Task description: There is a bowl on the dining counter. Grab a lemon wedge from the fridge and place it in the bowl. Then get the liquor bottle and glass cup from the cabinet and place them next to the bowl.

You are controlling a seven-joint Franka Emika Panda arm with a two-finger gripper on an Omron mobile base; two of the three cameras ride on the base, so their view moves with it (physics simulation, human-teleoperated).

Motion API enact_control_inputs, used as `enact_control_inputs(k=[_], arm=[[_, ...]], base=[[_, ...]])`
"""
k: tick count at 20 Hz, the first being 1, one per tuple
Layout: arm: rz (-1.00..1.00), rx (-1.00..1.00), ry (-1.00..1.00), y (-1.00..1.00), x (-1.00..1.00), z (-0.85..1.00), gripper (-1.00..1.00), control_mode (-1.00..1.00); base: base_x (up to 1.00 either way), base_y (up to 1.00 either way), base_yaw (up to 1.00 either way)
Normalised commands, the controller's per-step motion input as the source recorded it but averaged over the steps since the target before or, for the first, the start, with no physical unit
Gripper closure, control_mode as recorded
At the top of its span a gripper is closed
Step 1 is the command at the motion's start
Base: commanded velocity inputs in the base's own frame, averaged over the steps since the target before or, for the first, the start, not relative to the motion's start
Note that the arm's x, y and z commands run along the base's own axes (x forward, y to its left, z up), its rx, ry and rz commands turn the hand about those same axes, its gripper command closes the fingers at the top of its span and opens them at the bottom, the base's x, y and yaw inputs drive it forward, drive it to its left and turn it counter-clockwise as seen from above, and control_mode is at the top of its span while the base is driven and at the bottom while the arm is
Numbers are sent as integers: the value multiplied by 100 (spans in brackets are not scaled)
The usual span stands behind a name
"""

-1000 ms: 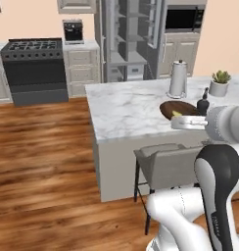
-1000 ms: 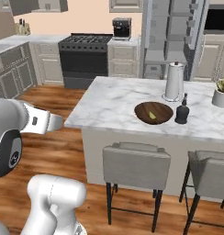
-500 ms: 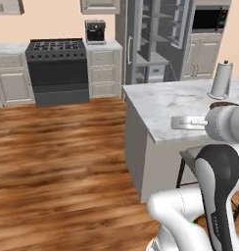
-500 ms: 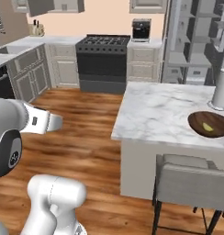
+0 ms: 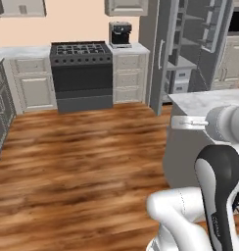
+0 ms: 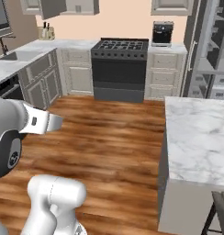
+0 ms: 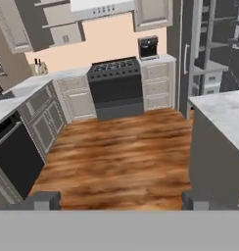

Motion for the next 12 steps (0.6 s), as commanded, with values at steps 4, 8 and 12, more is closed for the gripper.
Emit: enact_control_inputs(k=[4, 8, 12], arm=[[0, 0, 0, 0, 0, 0, -100, 100], [0, 0, 0, 0, 0, 0, -100, 100], [0, 0, 0, 0, 0, 0, -100, 100]], base=[[100, 100, 0], [100, 100, 0], [100, 95, -2]])
